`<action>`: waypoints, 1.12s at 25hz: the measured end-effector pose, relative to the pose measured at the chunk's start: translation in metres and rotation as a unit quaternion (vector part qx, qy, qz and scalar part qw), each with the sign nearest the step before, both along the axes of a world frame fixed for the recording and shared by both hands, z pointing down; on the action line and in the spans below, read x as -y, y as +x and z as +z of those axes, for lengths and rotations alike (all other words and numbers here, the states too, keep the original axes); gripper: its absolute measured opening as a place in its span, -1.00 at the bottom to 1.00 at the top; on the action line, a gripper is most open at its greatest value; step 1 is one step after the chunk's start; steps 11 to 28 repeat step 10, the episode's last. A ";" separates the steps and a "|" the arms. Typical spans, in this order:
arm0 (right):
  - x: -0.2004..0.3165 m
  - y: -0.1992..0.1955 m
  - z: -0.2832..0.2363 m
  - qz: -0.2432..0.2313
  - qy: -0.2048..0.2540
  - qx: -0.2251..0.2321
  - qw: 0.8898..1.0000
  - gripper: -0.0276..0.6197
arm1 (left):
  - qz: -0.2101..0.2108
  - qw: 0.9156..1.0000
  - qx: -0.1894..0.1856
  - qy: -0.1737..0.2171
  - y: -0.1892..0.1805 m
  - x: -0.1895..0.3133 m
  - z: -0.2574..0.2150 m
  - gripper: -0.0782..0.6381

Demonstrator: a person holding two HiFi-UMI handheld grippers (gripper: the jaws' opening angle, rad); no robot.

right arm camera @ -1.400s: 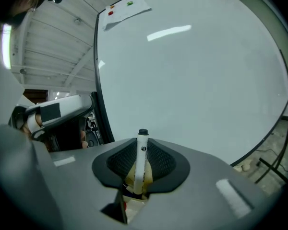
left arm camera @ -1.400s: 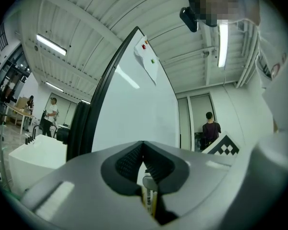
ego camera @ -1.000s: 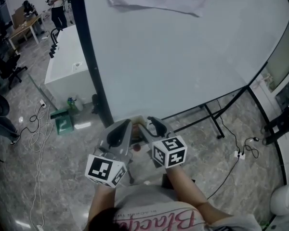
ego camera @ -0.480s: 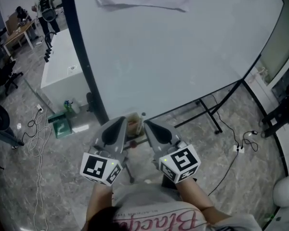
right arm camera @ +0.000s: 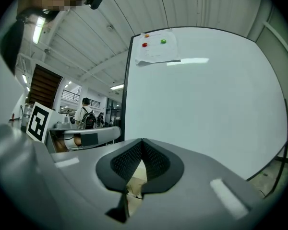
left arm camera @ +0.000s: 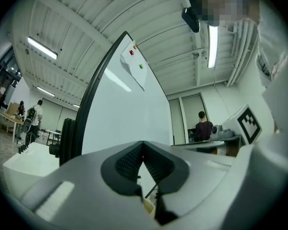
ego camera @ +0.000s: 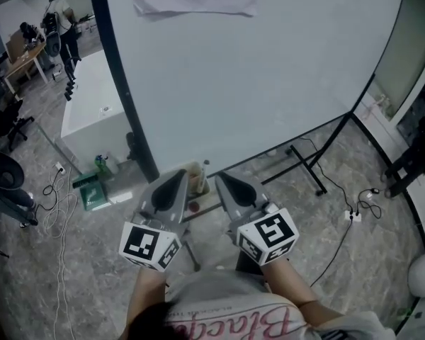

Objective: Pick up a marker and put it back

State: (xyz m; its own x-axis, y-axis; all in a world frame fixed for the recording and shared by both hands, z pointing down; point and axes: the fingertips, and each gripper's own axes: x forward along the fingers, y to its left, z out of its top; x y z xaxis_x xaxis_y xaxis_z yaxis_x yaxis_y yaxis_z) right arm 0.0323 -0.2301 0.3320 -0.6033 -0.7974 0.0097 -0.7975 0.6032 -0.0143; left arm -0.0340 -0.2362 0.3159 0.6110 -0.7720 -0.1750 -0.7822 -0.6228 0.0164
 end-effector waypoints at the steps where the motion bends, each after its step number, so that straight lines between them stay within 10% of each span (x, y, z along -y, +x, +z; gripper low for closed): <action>1: 0.000 0.001 -0.001 0.001 0.000 0.001 1.000 -0.91 | 0.000 1.000 -0.001 0.002 0.000 -0.001 -0.001 -0.79; 28: -0.004 -0.002 0.002 0.005 0.005 -0.021 1.000 -0.91 | 0.000 1.000 0.005 -0.003 0.000 -0.006 0.002 -0.78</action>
